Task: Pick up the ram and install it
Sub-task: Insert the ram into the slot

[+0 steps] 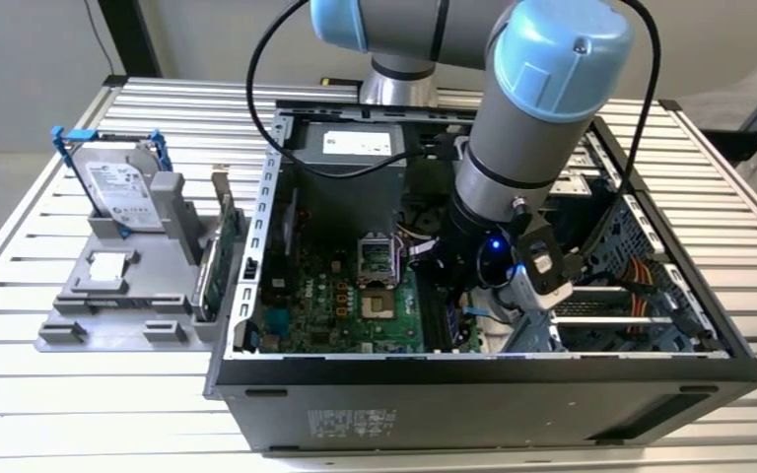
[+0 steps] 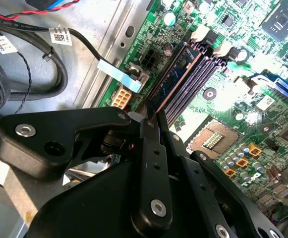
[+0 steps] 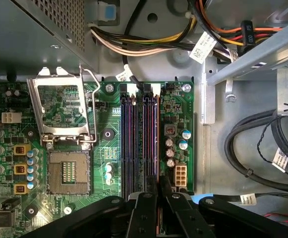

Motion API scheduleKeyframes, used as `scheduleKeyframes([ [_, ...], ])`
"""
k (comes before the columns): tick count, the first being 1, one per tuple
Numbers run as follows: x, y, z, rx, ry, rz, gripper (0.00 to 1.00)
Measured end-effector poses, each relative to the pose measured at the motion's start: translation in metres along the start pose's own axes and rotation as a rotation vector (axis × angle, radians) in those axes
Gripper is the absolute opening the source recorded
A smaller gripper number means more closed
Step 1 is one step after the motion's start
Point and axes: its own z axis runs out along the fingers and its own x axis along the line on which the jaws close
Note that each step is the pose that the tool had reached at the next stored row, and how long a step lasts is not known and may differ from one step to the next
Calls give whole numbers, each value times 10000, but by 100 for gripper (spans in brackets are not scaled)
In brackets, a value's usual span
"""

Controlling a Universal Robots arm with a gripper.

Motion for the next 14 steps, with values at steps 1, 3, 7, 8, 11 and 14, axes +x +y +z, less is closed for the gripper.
scheduleKeyframes([
  [1, 0, 0, 0, 0, 0, 0, 0],
  [3, 0, 1, 2, -11, 0, -2, 100],
  [7, 0, 1, -30, -1, 12, -4, 100],
  [8, 2, 3, -73, -2, 25, -3, 100],
  [11, 3, 6, -142, -2, 32, -1, 100],
  [14, 5, 10, -225, -2, 34, -1, 100],
])
